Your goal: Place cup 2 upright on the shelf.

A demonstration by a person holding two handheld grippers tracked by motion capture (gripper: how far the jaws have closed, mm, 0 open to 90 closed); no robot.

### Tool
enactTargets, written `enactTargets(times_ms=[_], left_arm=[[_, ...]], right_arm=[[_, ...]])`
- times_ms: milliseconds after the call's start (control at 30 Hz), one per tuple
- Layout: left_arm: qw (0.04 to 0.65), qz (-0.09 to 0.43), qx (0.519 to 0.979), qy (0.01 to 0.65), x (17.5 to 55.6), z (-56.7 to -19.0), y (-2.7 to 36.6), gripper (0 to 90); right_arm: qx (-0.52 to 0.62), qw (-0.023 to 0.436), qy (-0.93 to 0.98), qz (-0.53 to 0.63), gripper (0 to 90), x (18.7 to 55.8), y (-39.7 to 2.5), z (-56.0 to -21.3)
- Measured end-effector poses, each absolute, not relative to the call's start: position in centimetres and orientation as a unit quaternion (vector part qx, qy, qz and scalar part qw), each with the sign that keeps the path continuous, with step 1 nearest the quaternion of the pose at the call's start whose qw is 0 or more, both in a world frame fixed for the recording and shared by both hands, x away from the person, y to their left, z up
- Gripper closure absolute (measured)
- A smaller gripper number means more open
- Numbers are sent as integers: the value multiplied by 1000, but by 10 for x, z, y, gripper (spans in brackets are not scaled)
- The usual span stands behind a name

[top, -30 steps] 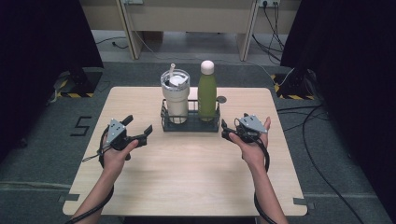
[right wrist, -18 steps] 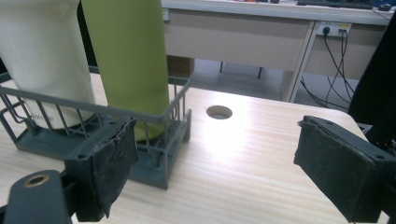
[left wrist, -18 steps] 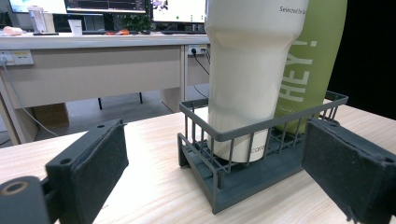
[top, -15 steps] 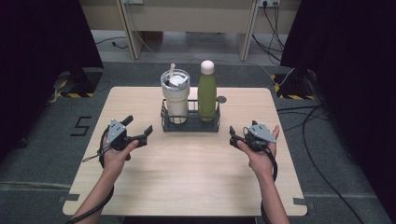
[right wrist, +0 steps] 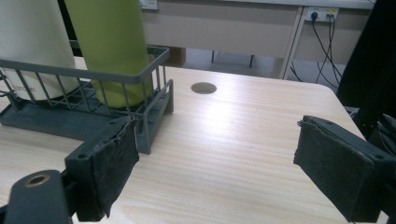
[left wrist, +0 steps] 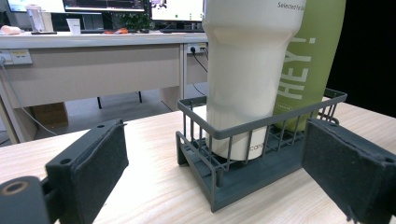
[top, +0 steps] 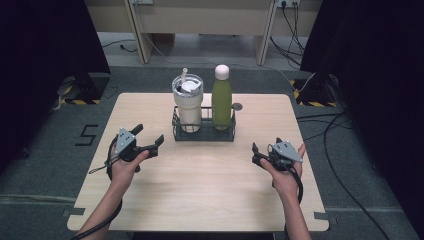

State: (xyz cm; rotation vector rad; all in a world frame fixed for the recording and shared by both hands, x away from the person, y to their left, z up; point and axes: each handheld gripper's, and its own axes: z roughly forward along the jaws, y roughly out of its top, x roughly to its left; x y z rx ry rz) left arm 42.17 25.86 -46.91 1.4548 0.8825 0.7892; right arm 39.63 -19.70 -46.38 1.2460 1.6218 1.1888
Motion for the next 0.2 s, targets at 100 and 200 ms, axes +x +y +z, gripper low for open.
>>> enactTargets(times_ms=[100,200], left_arm=[[591,339,625,380,422,-469,259,66],[592,339,624,380,422,-469,259,66]], right_arm=[[488,379,633,467,126,396,-199,-465],[494,370,630,472,120,396,-200,-466]])
